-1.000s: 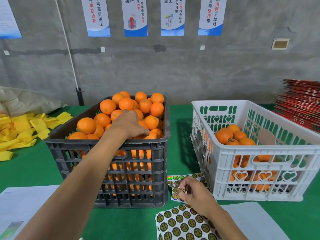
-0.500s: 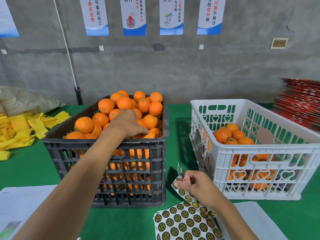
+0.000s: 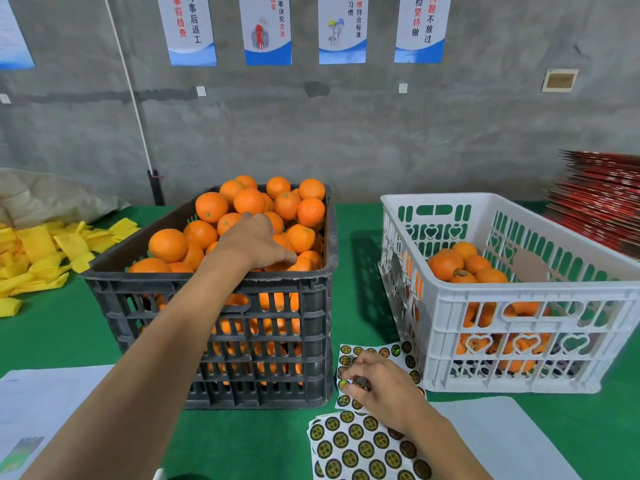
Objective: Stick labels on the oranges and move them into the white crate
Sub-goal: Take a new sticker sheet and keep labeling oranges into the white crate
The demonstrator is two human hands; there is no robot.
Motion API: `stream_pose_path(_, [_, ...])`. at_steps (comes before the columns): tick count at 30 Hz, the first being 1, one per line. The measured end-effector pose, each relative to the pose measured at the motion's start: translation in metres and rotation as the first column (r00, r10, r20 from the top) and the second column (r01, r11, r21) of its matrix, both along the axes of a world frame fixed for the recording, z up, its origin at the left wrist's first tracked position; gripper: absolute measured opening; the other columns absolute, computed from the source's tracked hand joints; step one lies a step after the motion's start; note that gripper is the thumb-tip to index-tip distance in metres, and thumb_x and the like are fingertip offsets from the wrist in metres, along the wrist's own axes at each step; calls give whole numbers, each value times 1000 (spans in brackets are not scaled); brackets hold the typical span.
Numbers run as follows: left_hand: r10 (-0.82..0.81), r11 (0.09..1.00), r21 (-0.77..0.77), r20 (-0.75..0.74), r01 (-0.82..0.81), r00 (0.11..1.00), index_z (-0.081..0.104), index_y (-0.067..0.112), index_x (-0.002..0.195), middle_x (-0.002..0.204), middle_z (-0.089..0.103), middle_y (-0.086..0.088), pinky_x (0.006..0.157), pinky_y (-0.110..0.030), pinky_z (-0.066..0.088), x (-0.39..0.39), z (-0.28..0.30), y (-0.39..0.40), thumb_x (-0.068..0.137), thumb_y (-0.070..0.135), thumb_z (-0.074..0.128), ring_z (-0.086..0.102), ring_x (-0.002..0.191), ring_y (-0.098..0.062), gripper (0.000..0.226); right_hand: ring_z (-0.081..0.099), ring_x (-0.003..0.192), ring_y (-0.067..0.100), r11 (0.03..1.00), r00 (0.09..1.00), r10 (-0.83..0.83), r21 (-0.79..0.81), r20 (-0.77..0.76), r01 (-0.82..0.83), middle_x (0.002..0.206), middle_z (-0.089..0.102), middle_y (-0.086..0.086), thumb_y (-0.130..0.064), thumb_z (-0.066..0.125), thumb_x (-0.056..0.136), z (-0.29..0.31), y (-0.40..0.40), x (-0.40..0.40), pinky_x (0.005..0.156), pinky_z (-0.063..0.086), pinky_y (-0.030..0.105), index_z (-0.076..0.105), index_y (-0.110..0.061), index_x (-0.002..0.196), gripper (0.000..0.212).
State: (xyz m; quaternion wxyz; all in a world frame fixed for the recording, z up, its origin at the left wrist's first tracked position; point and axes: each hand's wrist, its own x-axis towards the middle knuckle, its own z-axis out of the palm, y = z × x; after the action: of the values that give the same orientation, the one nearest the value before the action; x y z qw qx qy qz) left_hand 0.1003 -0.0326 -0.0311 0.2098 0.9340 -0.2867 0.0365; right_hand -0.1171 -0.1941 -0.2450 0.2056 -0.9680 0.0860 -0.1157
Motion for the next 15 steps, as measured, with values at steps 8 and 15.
stream_pose_path(8, [5, 1000, 3, -8, -5, 1000, 61, 20, 107, 119, 56, -5, 77, -39, 54, 1, 0, 0, 59, 57, 86, 61, 98, -26, 65, 56, 109, 9, 950, 996, 73, -307, 50, -55, 124, 57, -16, -42, 39, 107, -10, 6, -2, 102, 41, 26, 62, -34, 130, 34])
stream_pose_path(15, [6, 1000, -19, -25, -6, 1000, 60, 21, 100, 116, 57, -5, 67, -34, 48, 1, 0, -1, 57, 55, 86, 61, 94, -24, 60, 58, 51, 7, 851, 995, 54, -525, 81, -3, 78, 69, -21, -43, 81, 78, -2, 13, -6, 49, 52, 21, 77, -38, 82, 8])
